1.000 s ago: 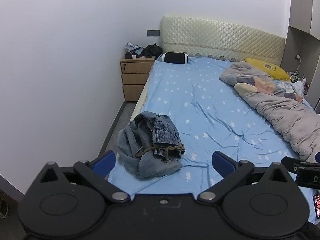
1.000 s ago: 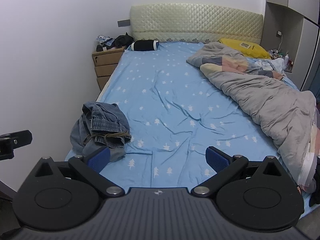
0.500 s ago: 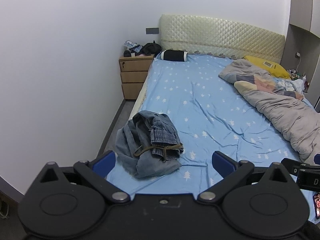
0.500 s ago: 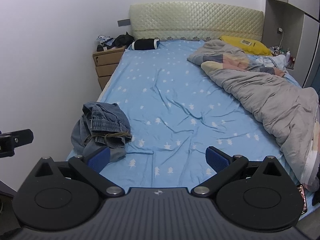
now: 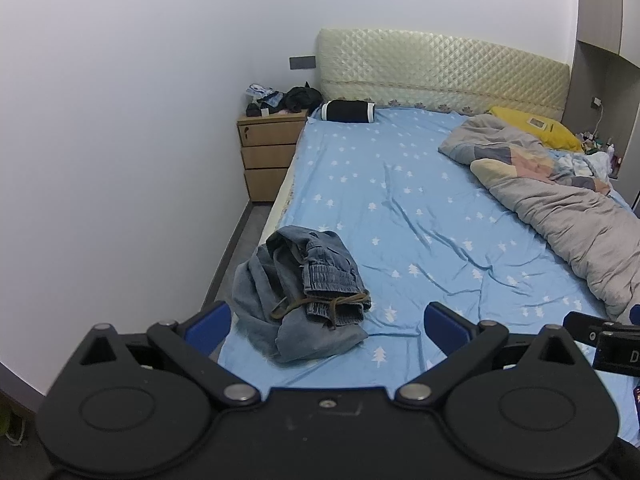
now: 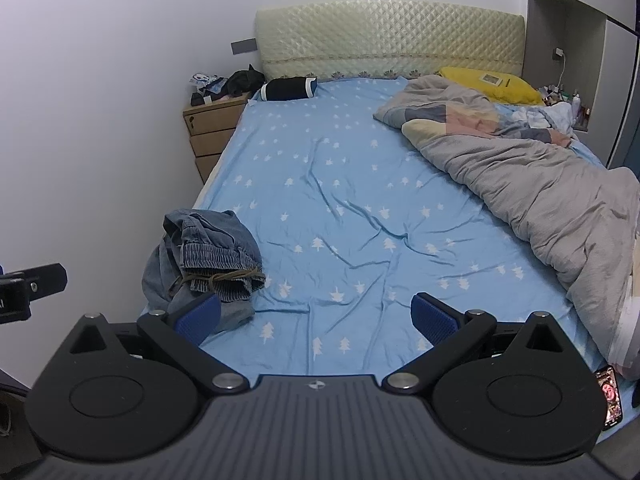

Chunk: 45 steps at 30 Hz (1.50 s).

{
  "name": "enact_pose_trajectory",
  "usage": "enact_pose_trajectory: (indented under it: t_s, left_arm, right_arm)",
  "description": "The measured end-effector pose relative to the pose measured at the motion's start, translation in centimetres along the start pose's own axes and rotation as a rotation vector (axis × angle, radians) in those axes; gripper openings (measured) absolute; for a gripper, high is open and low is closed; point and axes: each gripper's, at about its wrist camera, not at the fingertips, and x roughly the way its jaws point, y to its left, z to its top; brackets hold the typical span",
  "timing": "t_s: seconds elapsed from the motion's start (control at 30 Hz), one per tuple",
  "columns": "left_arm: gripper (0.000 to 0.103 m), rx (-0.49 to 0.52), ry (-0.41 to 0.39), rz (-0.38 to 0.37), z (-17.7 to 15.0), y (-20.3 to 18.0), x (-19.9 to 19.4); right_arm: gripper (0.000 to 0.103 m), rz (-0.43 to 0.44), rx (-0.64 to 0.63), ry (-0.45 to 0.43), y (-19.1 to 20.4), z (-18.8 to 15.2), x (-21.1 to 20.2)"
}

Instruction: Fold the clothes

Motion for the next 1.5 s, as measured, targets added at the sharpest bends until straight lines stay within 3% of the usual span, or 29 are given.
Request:
enact_pose_trajectory:
  t_s: [0.27, 0.47, 0.67, 0.77, 0.9, 0.97, 1.1, 1.33, 1.5]
  left_arm:
    - [0.103, -0.027, -0.008, 0.002, 0.1, -0.1, 0.2]
    - [0.103, -0.004, -0.029, 0.007, 0.4, -0.7, 0.2]
    - [0.103, 0.054, -0.112, 0.11, 1.6, -1.7, 0.6]
    - [0.103, 0.065, -0.151, 0.113, 2.3, -2.0, 1.0]
    - [0.102, 0.077, -0.145, 0.143, 2.5, -2.7, 2.8]
    - [0.1, 0.06, -0.092, 0.13, 2.4, -2.9, 4.3]
    - [0.088, 0.003, 0.04, 0.091, 2.1, -2.8, 7.6]
    - [0.074, 0.069, 0.125, 0.136, 1.8, -2.7, 12.1]
    - [0.054, 0.156, 0.167, 0.129, 0.8, -1.4, 17.4]
  right_arm:
    - [0.102, 0.045, 0.11, -0.021, -1.6, -0.1, 0.1]
    - [0.102, 0.078, 0.082, -0.074, -1.2, 0.4, 0.0]
    - [0.103, 0.063, 0.053, -0.26, -2.0, 1.2, -1.0]
    - [0.103, 0.058, 0.008, -0.319, -2.6, 1.6, -1.1]
    - [0.103, 0.11, -0.058, -0.271, -3.3, 1.9, 0.3]
    - [0.103, 0.136, -0.089, -0.244, -3.6, 1.9, 1.1]
    - [0.1, 0.183, -0.1, -0.178, -4.8, 2.3, 3.1]
    - [0.095, 0.223, -0.1, -0.061, -5.8, 2.2, 5.7]
    - [0.091, 0.206, -0.124, 0.0, -5.4, 2.0, 7.2]
